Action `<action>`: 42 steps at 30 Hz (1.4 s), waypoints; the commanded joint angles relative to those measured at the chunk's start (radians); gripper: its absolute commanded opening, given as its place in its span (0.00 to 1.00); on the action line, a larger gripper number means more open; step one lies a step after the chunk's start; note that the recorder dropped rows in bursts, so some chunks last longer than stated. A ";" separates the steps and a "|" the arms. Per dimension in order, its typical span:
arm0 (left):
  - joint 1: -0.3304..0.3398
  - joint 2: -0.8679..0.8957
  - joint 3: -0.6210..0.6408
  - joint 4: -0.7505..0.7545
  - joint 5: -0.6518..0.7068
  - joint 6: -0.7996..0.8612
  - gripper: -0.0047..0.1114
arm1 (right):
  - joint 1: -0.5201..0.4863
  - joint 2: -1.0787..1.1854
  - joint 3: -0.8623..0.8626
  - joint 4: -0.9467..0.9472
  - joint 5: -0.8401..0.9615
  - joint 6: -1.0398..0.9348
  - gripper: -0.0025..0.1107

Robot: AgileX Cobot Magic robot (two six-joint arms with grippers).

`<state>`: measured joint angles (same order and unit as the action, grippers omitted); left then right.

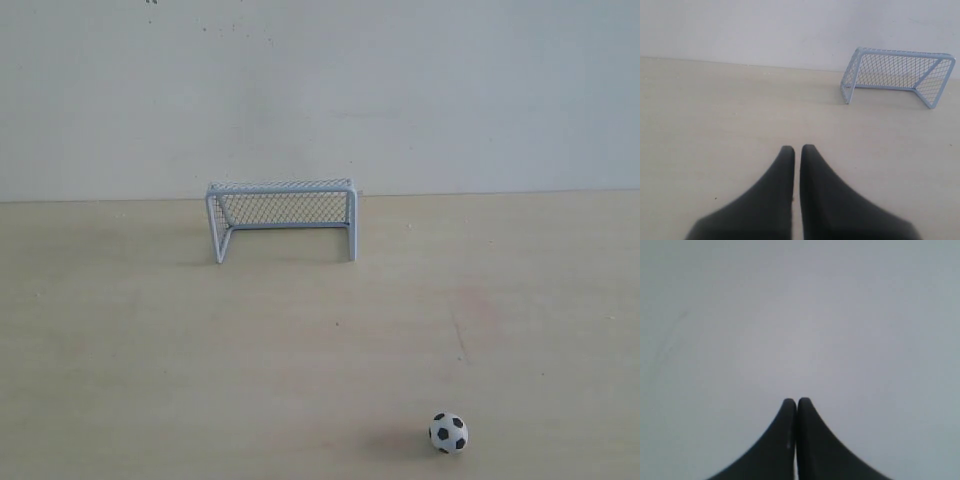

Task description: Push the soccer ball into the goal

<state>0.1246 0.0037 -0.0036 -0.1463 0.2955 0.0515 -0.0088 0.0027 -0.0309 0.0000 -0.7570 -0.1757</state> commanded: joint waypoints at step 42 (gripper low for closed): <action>-0.033 -0.004 0.004 0.006 -0.001 0.001 0.08 | 0.288 1.369 -0.903 0.042 1.727 -1.355 0.02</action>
<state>0.0973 0.0037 -0.0036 -0.1463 0.2955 0.0515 0.2779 1.3728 -1.0245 0.0000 1.0764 -1.3682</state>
